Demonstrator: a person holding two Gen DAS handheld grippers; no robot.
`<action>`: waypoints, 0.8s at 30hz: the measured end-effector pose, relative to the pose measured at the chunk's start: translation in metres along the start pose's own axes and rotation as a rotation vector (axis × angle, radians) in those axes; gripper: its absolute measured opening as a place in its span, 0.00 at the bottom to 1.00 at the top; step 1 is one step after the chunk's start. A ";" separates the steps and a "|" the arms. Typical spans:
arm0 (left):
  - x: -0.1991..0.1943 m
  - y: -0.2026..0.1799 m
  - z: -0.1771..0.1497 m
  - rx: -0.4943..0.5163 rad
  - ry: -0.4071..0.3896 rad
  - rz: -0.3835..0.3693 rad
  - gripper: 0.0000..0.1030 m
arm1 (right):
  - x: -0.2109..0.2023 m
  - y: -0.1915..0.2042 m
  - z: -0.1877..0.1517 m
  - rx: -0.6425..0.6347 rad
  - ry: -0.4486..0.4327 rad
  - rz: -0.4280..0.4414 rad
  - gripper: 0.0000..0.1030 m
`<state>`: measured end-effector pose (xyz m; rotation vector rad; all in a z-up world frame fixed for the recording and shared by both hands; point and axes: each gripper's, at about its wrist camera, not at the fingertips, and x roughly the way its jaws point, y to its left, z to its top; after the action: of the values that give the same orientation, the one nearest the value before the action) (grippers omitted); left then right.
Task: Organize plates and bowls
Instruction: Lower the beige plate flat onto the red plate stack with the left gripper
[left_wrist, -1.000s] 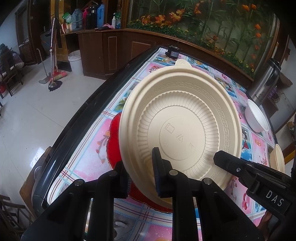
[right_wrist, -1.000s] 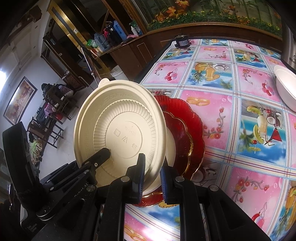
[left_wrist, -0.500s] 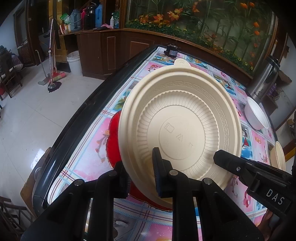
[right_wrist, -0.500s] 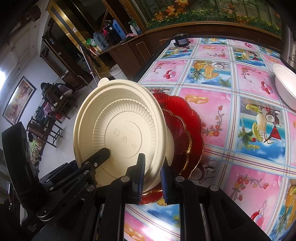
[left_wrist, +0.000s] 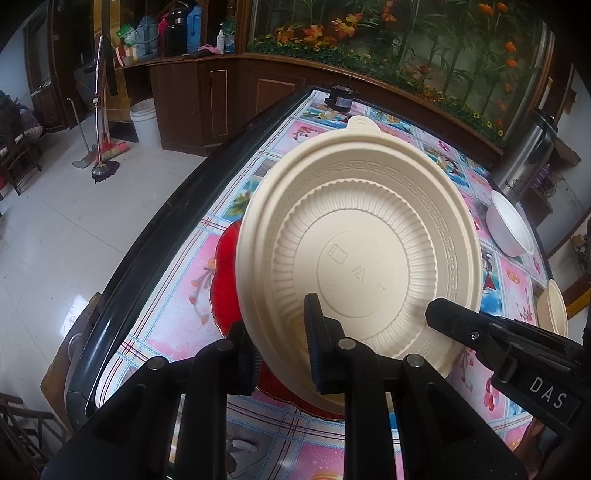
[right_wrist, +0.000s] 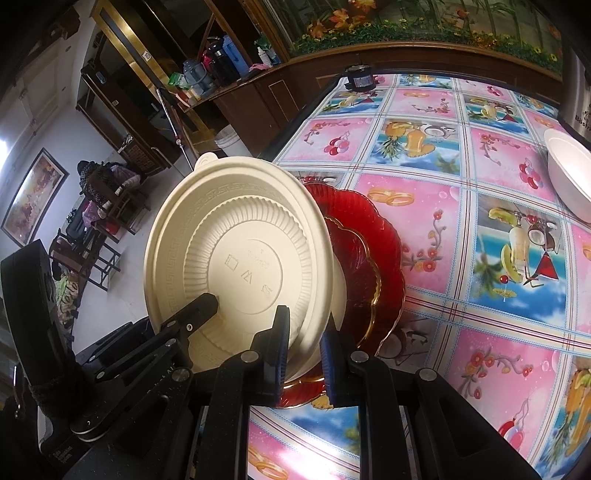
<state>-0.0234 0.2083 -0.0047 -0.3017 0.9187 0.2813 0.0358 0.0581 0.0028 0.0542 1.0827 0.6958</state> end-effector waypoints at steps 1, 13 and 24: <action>-0.002 0.000 0.001 0.000 -0.002 -0.005 0.18 | -0.002 0.000 0.000 0.000 -0.001 0.001 0.15; 0.001 0.000 0.029 0.064 0.103 -0.074 0.18 | -0.012 0.000 0.019 0.033 0.043 0.037 0.16; 0.019 0.008 0.026 0.065 0.195 -0.084 0.18 | 0.006 -0.003 0.016 0.063 0.116 0.059 0.16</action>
<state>0.0039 0.2276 -0.0066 -0.3101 1.1021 0.1457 0.0520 0.0637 0.0053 0.1013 1.2182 0.7244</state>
